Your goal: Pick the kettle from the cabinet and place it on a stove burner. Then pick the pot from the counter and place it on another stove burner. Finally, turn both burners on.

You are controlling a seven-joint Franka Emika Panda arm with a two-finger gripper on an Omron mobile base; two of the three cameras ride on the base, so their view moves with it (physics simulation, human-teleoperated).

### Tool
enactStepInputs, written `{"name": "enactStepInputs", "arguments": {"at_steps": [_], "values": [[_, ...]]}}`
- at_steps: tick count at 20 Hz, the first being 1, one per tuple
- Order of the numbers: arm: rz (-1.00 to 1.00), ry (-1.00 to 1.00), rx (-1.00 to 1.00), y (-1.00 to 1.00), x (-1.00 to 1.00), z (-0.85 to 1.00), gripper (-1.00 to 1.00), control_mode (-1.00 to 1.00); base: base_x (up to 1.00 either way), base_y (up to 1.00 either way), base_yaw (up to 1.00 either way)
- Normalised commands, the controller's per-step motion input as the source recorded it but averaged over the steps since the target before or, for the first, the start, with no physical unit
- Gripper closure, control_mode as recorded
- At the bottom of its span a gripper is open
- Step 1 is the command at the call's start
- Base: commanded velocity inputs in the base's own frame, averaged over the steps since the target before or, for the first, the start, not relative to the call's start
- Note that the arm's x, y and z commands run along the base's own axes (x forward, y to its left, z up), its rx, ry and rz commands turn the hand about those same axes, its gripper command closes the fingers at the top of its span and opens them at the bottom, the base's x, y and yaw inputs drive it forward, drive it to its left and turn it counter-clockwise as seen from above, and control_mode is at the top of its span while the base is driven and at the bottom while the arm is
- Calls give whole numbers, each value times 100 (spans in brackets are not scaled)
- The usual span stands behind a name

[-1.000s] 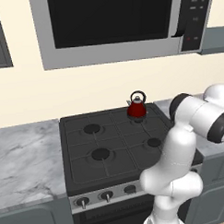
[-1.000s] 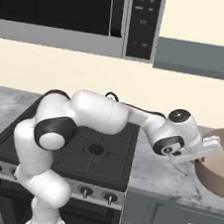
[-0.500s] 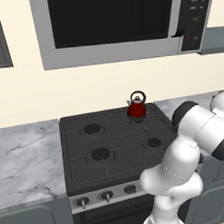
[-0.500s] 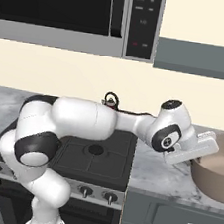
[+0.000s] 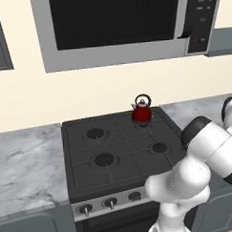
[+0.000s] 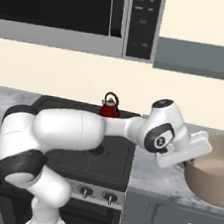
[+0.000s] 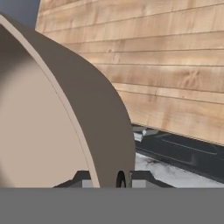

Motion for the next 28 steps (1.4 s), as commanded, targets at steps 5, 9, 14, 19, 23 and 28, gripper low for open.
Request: {"name": "enactStepInputs", "arguments": {"at_steps": [5, 9, 14, 19, 23, 28], "values": [[0, -1, 0, 0, -3, 0, 100, 100, -4, 2, 0], [0, 0, 0, 0, 0, 0, 100, 100, -25, 28, 0], [0, 0, 0, 0, 0, 0, 100, 100, -19, 43, 0], [0, 0, 0, 0, 0, 0, 100, 100, -17, 46, 0], [0, 0, 0, 0, 0, 0, 100, 100, -16, 42, 0], [0, 0, 0, 0, 0, 0, 100, 100, -11, 41, 0]]}}
